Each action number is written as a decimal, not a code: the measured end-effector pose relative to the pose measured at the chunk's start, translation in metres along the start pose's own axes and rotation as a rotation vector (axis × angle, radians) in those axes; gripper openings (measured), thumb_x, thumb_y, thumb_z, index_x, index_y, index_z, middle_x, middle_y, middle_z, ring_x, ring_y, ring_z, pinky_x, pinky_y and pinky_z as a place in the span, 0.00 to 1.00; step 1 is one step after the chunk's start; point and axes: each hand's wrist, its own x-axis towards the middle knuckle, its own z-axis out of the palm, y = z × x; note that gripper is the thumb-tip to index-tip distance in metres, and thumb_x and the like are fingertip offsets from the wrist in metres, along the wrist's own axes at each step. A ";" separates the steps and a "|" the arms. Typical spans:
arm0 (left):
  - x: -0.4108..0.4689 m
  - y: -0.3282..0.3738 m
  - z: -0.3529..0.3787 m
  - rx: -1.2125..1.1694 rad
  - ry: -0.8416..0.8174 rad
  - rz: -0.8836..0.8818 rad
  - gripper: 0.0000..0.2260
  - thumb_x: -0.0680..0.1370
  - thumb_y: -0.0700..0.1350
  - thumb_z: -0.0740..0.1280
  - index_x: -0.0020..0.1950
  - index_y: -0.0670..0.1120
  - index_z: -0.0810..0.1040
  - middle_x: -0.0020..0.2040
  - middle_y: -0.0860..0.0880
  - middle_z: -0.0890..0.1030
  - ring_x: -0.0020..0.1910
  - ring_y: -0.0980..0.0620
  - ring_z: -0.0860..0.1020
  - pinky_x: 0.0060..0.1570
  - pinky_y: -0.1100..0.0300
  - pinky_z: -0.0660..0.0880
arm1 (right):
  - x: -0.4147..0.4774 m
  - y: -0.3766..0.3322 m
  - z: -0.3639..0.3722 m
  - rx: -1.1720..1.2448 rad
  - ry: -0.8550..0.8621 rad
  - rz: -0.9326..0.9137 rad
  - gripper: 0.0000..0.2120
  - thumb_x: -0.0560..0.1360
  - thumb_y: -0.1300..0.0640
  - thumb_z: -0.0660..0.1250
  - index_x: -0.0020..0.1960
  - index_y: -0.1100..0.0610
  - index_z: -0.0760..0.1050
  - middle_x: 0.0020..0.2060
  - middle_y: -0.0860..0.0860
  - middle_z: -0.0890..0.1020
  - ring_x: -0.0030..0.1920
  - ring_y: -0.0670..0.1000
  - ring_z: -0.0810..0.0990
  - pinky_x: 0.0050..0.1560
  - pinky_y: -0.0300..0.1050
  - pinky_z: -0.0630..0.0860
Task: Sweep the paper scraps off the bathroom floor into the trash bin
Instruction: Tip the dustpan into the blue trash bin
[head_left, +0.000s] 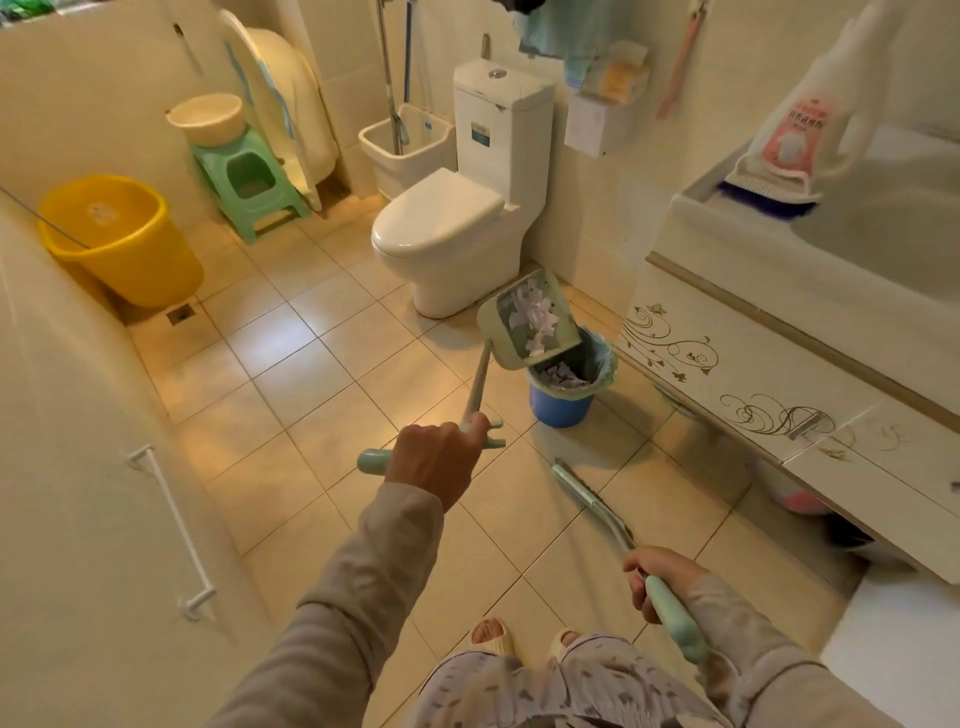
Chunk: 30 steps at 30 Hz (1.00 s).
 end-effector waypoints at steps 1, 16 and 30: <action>0.002 0.005 0.002 0.035 -0.033 0.063 0.16 0.81 0.42 0.57 0.68 0.42 0.63 0.45 0.45 0.83 0.38 0.46 0.82 0.36 0.57 0.74 | 0.000 0.001 -0.001 -0.013 -0.002 0.005 0.19 0.77 0.62 0.55 0.27 0.61 0.64 0.12 0.53 0.68 0.18 0.50 0.65 0.14 0.32 0.63; -0.007 0.035 0.060 0.415 -0.366 0.462 0.20 0.81 0.36 0.55 0.71 0.32 0.55 0.56 0.37 0.79 0.54 0.39 0.80 0.53 0.49 0.76 | 0.001 0.007 -0.004 -0.032 -0.003 0.002 0.16 0.78 0.63 0.55 0.31 0.61 0.64 0.11 0.52 0.68 0.10 0.48 0.65 0.13 0.31 0.63; -0.016 0.036 0.090 0.201 -0.644 0.196 0.22 0.79 0.38 0.62 0.71 0.41 0.58 0.58 0.41 0.79 0.54 0.43 0.81 0.54 0.51 0.79 | 0.007 0.017 -0.014 0.010 -0.006 0.058 0.14 0.78 0.63 0.55 0.33 0.61 0.64 0.10 0.52 0.66 0.09 0.47 0.64 0.14 0.29 0.63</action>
